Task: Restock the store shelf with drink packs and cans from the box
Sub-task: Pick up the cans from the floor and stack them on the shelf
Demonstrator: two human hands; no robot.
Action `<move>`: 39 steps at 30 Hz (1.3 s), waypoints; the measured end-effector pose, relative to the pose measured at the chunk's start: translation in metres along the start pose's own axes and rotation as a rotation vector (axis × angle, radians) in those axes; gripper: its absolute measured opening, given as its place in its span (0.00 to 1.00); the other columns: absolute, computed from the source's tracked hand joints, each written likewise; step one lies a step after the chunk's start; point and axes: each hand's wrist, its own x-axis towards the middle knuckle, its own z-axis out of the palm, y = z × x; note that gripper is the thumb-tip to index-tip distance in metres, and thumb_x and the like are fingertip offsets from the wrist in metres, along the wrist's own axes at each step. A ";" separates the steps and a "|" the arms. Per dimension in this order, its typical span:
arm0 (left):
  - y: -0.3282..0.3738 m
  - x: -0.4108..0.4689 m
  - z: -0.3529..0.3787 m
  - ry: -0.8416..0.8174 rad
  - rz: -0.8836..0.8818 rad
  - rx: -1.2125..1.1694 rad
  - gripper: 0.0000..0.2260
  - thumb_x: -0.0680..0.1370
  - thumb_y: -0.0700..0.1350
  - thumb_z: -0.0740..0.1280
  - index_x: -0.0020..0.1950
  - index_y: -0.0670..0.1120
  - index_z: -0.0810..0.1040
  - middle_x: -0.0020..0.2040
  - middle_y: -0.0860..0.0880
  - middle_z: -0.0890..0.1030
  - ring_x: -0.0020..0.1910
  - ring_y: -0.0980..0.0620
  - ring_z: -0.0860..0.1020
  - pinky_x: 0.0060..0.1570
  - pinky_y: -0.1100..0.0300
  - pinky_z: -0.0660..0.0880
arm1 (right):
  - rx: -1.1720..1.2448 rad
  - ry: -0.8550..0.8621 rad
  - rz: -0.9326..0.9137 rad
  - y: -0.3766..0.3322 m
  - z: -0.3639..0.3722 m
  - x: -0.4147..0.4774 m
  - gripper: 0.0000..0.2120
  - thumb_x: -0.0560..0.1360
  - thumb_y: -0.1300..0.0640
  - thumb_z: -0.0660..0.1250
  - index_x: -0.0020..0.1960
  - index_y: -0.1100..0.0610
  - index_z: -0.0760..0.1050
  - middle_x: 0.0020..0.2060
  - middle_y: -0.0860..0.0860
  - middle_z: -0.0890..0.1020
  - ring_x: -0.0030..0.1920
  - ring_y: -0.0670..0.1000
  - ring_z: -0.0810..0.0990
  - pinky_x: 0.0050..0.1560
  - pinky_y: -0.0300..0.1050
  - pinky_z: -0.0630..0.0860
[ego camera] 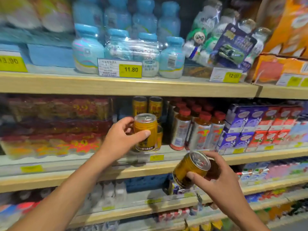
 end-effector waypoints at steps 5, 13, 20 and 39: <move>-0.012 0.054 -0.011 0.148 -0.054 0.100 0.37 0.57 0.69 0.75 0.64 0.61 0.75 0.53 0.59 0.82 0.53 0.57 0.81 0.49 0.58 0.79 | 0.020 0.005 0.000 -0.018 0.020 0.028 0.29 0.58 0.32 0.77 0.55 0.35 0.72 0.51 0.37 0.83 0.53 0.39 0.82 0.49 0.43 0.80; -0.038 0.084 0.000 0.190 -0.102 0.204 0.34 0.57 0.71 0.73 0.60 0.62 0.73 0.50 0.61 0.78 0.53 0.53 0.80 0.54 0.52 0.77 | -0.083 0.026 -0.114 -0.060 0.052 0.113 0.27 0.69 0.38 0.73 0.63 0.49 0.73 0.53 0.43 0.83 0.52 0.45 0.82 0.52 0.51 0.81; -0.048 0.080 0.002 0.131 -0.122 0.168 0.39 0.60 0.66 0.75 0.68 0.57 0.70 0.64 0.53 0.79 0.61 0.49 0.78 0.62 0.44 0.76 | -0.166 0.068 -0.084 -0.063 0.094 0.165 0.22 0.74 0.50 0.73 0.66 0.51 0.73 0.49 0.40 0.81 0.48 0.46 0.78 0.48 0.39 0.72; -0.065 0.052 0.003 0.117 -0.162 0.215 0.38 0.68 0.60 0.74 0.73 0.63 0.59 0.68 0.56 0.75 0.64 0.51 0.75 0.59 0.53 0.73 | -0.248 -0.036 -0.012 -0.040 0.114 0.150 0.27 0.75 0.52 0.72 0.28 0.49 0.56 0.13 0.45 0.61 0.16 0.45 0.62 0.18 0.33 0.57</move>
